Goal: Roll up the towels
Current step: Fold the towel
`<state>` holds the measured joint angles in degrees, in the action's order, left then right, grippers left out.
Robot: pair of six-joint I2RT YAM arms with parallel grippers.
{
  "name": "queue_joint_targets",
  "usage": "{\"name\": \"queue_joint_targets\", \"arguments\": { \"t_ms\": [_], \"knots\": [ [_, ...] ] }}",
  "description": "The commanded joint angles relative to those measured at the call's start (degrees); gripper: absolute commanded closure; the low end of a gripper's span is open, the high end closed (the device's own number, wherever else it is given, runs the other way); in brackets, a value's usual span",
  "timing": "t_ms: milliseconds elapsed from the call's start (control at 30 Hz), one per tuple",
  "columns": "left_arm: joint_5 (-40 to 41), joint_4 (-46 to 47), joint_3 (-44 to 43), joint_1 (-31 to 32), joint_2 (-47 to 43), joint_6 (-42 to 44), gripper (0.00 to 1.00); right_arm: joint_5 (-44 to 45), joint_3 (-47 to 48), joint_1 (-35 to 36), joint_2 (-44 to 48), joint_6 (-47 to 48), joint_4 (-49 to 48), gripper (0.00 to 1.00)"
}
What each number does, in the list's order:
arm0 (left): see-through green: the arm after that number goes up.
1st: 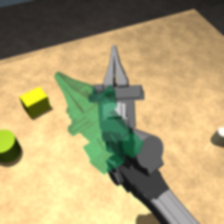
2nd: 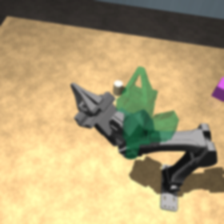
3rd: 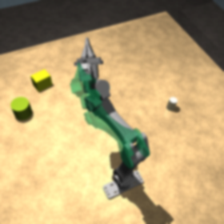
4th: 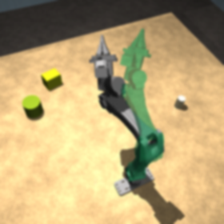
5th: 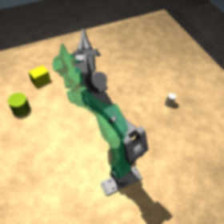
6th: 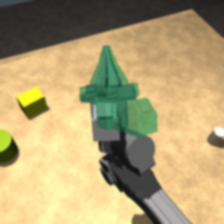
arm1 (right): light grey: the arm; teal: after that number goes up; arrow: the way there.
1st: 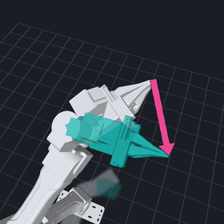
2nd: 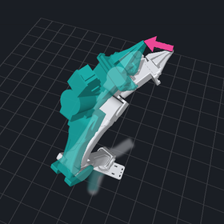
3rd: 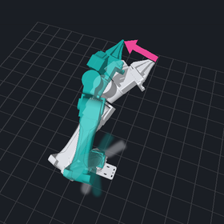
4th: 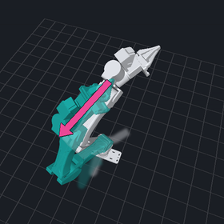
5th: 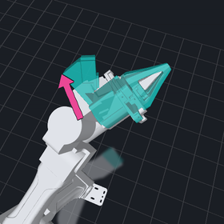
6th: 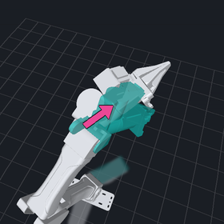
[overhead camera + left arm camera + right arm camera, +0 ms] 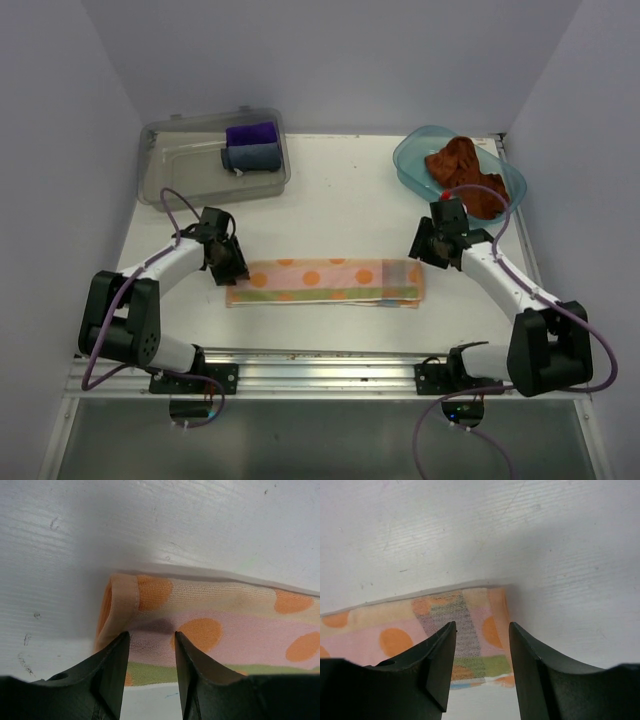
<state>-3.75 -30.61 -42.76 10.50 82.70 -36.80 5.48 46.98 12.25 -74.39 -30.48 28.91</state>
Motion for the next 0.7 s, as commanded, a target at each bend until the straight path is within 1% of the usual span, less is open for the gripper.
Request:
{"name": "queue_joint_targets", "arguments": {
  "t_ms": [0,167,333,500,633,667],
  "knots": [
    [1.46,-0.76,-2.23,-0.66,-2.19,1.29,0.55,1.12,-4.61,-0.47,-1.19,1.56,1.60,0.49],
    [3.39,-2.35,-2.76,-0.75,-3.68,1.55,0.54,-3.44,-9.53,-0.39,-2.07,0.60,-1.74,0.49],
    [2.43,-0.86,-1.89,-1.10,-2.19,1.47,0.55,-6.60,-11.91,-0.47,-3.57,-0.02,-5.78,0.51],
    [0.76,1.25,0.13,-1.10,-0.70,0.94,0.55,-5.92,-11.83,-0.47,-3.13,-0.28,-5.79,0.58],
    [-0.38,3.09,1.54,-1.10,0.18,0.41,0.55,-7.05,-11.56,-0.39,-3.57,-0.72,-6.14,0.68],
    [-0.47,3.27,1.80,-1.10,0.62,0.32,0.55,-7.14,-11.56,-0.39,-3.66,-0.81,-6.32,0.68]
  ]
}}
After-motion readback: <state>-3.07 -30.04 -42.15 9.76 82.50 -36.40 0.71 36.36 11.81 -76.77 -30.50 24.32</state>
